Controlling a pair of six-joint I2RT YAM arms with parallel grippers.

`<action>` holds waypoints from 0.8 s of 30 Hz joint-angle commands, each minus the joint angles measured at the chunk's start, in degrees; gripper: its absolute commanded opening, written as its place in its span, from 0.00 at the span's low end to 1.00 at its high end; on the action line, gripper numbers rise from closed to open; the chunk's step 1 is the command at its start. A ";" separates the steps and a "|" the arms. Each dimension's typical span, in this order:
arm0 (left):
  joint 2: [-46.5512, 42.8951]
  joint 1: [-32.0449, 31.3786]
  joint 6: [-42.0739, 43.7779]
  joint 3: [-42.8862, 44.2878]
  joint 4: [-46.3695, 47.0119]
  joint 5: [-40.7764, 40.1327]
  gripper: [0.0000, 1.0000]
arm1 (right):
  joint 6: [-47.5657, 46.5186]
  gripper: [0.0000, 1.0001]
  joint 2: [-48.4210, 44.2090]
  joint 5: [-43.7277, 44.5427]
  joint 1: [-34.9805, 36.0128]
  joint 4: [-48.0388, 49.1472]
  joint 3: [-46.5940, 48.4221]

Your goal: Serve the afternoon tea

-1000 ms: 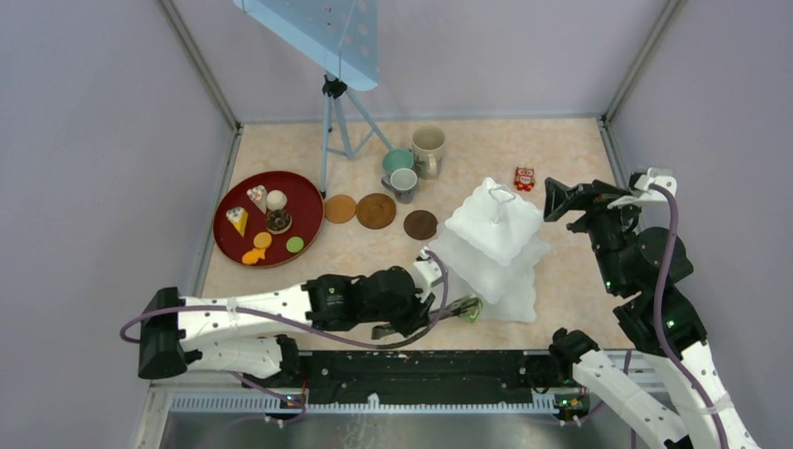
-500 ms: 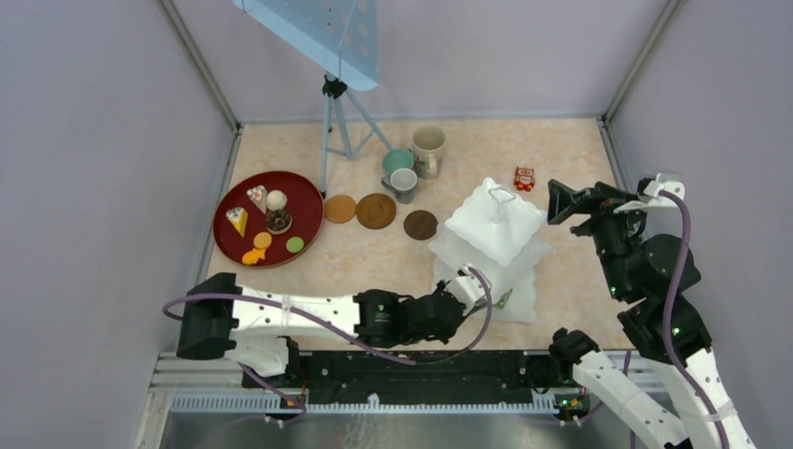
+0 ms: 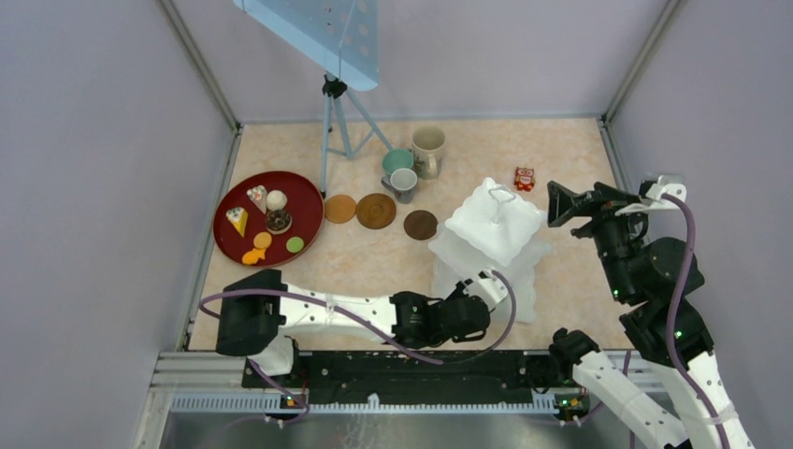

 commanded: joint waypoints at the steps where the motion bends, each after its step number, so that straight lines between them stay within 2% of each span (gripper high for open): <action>1: 1.93 -0.39 -0.59 4.28 -0.93 -3.19 0.41 | -0.45 0.92 -0.22 -1.85 0.40 1.85 0.15; 4: 1.26 -0.47 -0.05 2.80 -1.28 -3.65 0.44 | -1.12 0.92 0.70 -1.63 0.38 1.09 0.74; 8: -1.85 -0.48 -0.18 0.99 -1.16 -2.87 0.54 | -0.50 0.91 1.03 -3.63 0.40 -0.21 2.09; 11: -2.79 -0.48 0.29 -0.11 0.13 -1.80 0.55 | 0.06 0.91 -0.54 -3.30 0.45 0.62 0.38; 15: -3.74 -1.02 -0.67 2.10 -3.30 0.34 0.56 | 0.15 0.91 0.16 -3.69 0.38 -0.33 1.33; 24: -12.49 -1.36 3.36 -0.86 -5.31 3.39 0.57 | 0.05 0.91 -0.32 -4.43 0.38 0.87 0.18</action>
